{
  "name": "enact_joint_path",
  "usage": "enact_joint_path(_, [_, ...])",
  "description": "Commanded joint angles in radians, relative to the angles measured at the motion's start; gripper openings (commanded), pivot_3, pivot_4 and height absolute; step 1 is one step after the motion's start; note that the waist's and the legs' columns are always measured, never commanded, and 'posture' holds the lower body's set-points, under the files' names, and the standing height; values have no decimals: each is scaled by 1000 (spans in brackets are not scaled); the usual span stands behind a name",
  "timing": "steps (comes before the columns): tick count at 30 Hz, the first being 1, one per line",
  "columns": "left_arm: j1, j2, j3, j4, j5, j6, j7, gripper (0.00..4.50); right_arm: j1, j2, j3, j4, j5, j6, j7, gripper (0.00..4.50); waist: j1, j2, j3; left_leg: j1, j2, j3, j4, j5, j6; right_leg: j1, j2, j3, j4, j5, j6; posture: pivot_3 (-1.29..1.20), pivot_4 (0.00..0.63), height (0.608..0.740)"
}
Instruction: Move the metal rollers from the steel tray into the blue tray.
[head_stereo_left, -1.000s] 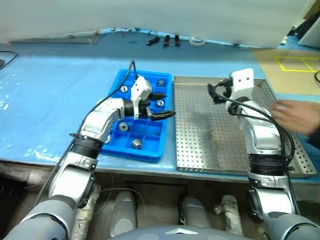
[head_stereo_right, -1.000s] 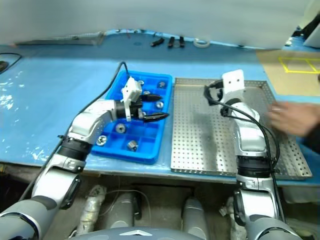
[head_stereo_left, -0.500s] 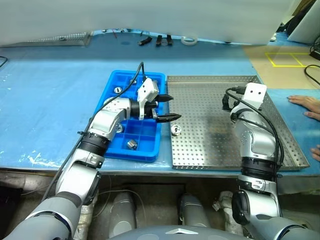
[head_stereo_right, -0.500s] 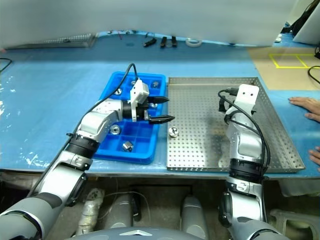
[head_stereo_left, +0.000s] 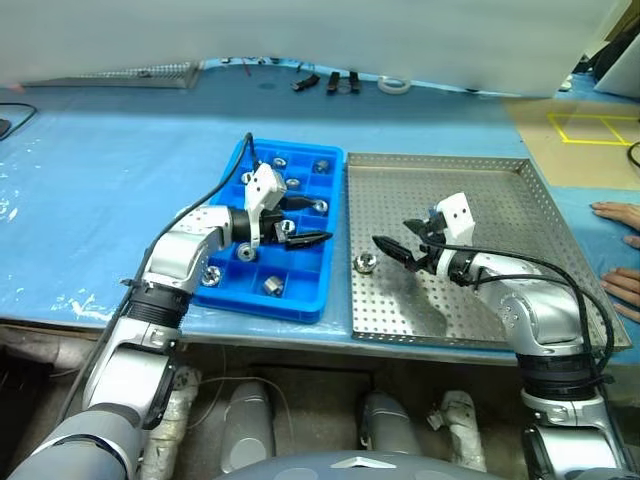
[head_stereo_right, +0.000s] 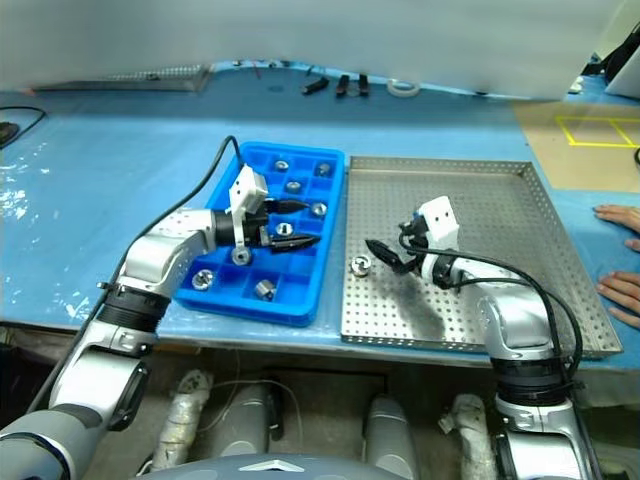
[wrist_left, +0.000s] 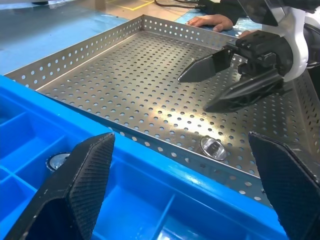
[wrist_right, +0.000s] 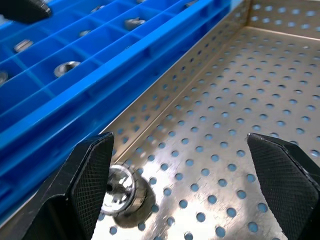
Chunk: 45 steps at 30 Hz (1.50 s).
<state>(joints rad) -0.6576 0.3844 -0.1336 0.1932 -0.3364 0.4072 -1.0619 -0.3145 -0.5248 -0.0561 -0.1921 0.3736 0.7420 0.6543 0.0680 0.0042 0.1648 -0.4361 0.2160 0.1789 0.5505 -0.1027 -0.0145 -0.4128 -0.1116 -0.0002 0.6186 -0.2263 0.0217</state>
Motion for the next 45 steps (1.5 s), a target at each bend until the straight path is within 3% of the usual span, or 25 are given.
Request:
enact_joint_path(1, [2,10,23,-64,-22,17,12,4500,-5,-39,20,10,19,-51,95,4475,1,0,0,0,1,0,0,0,0,0,0,0,0,0,0,-116,150,740])
enact_joint_path(8, [24,26,33,-107,-28,45,30,4500,43,-89,162,22,-32,-134,233,4475,3,0,0,-1,3,0,0,0,0,-2,1,0,0,0,-1,-100,150,740])
enact_joint_path(12, [27,37,33,-116,-31,49,31,4500,30,-83,225,69,-106,-227,233,4475,3,0,0,-1,3,0,0,0,0,-2,1,0,0,0,-1,-88,150,740])
enact_joint_path(31, [36,36,19,-136,-22,55,44,4500,-24,27,224,178,-200,-361,143,4475,-1,0,0,-2,5,0,0,1,-1,-4,2,0,0,1,-2,-86,150,740])
enact_joint_path(35, [32,36,21,-131,-23,53,42,4500,-27,42,217,184,-201,-375,141,3619,0,0,0,-2,6,0,0,1,-1,-5,2,0,1,2,-3,-87,150,740])
enact_joint_path(41, [36,37,22,-133,-25,55,42,4500,-44,55,208,189,-197,-379,144,1622,1,0,0,-2,5,0,0,1,-1,-5,2,0,0,2,-3,-86,150,740])
enact_joint_path(45, [42,38,22,-141,-25,59,44,4500,-48,50,207,195,-197,-382,154,1595,1,0,0,-2,5,0,0,1,-1,-5,2,0,0,2,-3,-77,150,740])
